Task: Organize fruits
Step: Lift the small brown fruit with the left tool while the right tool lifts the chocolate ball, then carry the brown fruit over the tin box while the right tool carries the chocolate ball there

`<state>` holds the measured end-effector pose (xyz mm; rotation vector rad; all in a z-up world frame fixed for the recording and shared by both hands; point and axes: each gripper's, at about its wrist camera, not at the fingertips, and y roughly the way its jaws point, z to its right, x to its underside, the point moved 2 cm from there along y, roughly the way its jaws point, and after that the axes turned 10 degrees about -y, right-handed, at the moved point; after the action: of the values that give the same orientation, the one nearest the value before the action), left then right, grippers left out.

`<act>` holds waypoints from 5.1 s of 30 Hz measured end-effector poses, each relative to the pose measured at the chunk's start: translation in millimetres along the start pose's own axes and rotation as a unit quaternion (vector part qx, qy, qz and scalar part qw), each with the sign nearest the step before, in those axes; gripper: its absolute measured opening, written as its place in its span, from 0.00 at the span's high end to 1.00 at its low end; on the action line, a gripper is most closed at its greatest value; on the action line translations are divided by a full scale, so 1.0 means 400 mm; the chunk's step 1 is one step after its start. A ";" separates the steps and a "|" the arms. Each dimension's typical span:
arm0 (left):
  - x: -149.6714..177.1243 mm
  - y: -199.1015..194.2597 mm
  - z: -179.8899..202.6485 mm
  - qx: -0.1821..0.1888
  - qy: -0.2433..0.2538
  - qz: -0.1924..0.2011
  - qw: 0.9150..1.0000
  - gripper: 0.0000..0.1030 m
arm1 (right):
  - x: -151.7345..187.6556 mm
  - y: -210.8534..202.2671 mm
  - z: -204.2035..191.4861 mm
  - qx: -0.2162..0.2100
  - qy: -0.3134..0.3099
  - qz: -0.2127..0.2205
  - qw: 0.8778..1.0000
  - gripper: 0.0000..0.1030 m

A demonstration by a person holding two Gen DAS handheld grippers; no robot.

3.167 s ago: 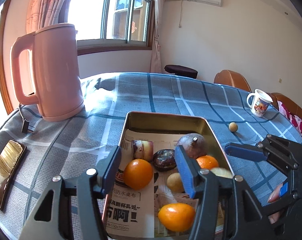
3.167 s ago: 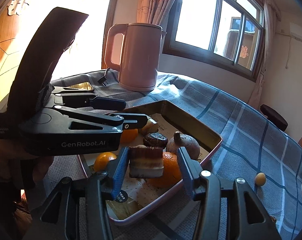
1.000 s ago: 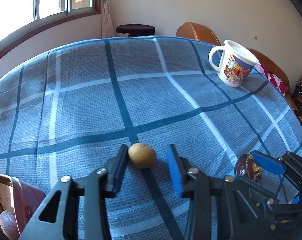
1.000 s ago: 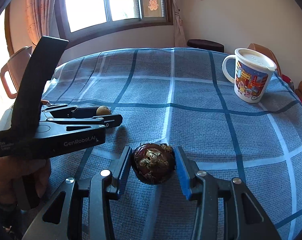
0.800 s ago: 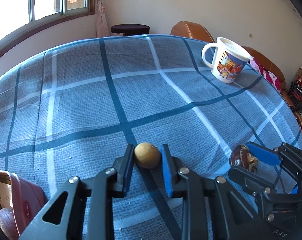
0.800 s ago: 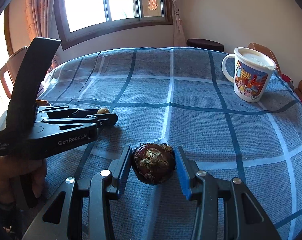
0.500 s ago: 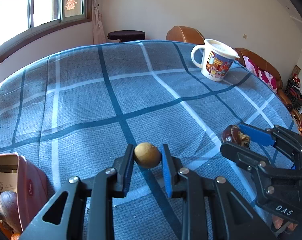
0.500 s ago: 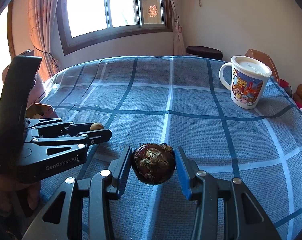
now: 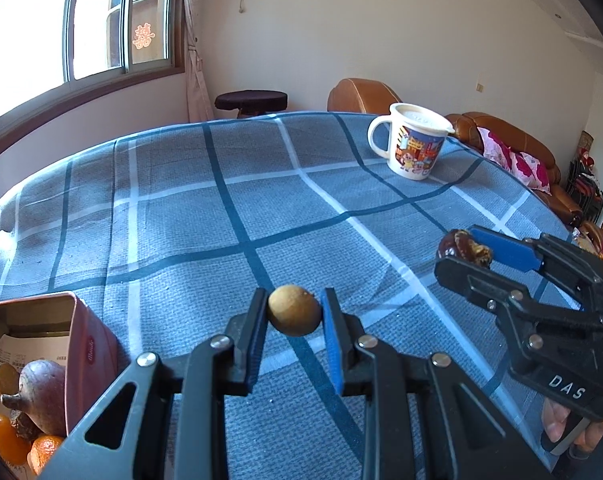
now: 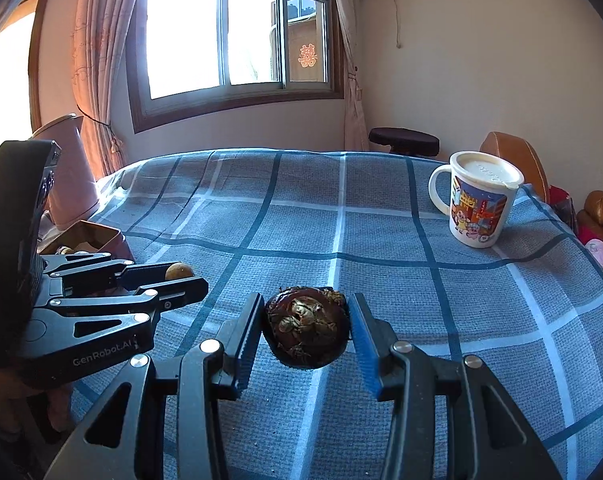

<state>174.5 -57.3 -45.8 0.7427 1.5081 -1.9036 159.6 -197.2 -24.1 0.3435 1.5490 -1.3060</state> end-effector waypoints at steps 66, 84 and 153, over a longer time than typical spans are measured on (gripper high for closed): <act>0.073 -0.198 -0.041 -0.007 0.000 0.117 0.993 0.73 | 0.004 -0.124 -0.126 0.008 -0.025 0.108 0.994 0.56; 0.085 -0.236 -0.071 -0.019 -0.003 0.144 0.989 0.73 | -0.009 -0.121 -0.161 -0.006 -0.034 0.116 0.993 0.56; 0.111 -0.364 -0.375 -0.107 -0.082 0.152 0.979 0.73 | -0.155 -0.056 -0.480 -0.108 -0.148 0.131 0.974 0.56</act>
<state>46.4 111.0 -14.6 0.6585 1.3823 -1.5106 71.0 -18.6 15.1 0.1970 1.3266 -0.9262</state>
